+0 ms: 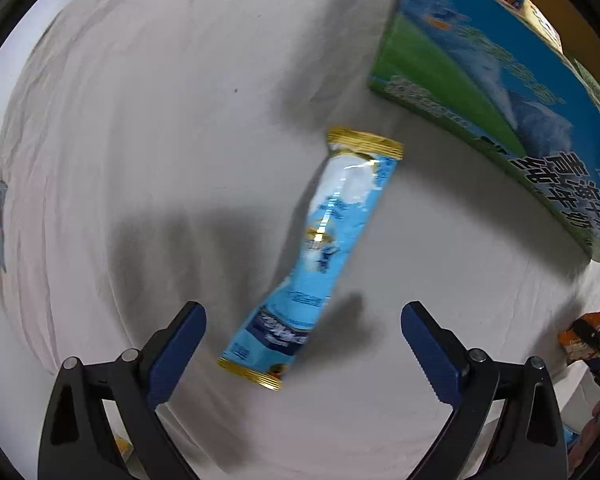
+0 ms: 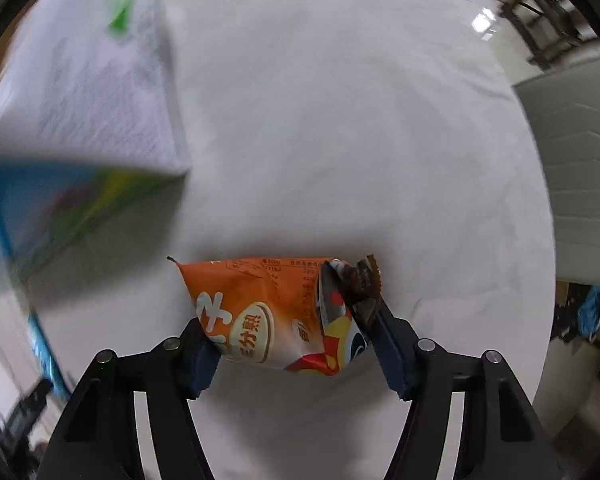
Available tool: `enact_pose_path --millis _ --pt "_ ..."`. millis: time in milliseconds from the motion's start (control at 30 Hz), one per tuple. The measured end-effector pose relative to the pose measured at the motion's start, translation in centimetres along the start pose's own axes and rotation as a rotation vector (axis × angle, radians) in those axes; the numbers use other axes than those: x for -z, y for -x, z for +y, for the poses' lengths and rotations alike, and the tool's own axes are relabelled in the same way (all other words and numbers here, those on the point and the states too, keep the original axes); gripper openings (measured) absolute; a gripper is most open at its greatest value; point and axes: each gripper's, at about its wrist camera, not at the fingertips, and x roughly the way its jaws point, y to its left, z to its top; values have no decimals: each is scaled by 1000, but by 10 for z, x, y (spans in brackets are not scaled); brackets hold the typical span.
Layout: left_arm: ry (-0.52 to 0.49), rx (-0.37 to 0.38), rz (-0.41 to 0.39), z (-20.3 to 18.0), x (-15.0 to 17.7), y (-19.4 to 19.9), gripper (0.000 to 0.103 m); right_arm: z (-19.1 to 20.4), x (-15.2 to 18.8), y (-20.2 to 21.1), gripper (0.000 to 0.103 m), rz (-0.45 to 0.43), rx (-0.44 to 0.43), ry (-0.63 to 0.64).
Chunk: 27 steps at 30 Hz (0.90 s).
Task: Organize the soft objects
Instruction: 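Grasp the blue tube snack with the left tool while the right tool grasps the orange bag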
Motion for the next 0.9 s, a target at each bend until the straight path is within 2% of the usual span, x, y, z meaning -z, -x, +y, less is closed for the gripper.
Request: enact_pose_path --millis 167,333,400,467,500,533,567,667,900 --pt "-10 12 13 22 -3 -8 100 30 26 -1 67 30 -52 92" --pt "-114 8 31 4 -24 -20 100 53 42 -8 67 40 -52 154" --pt "-154 -3 45 -5 -29 -28 97 61 45 -12 67 36 -42 174" --pt "-175 -14 55 -9 -29 -33 69 69 47 -14 67 31 -36 188" --pt "-173 1 44 -10 -28 -31 61 74 48 -14 67 31 -35 195" --pt "-188 15 38 -14 -25 -27 44 73 53 -14 67 30 -35 201" --pt "-209 -8 30 -17 -23 -25 28 75 55 -14 67 29 -34 208" --pt "-251 -37 23 -25 -10 -23 18 83 58 -12 66 30 -40 224" --pt "-258 -5 -24 -34 22 -7 15 92 55 13 66 15 -60 273"
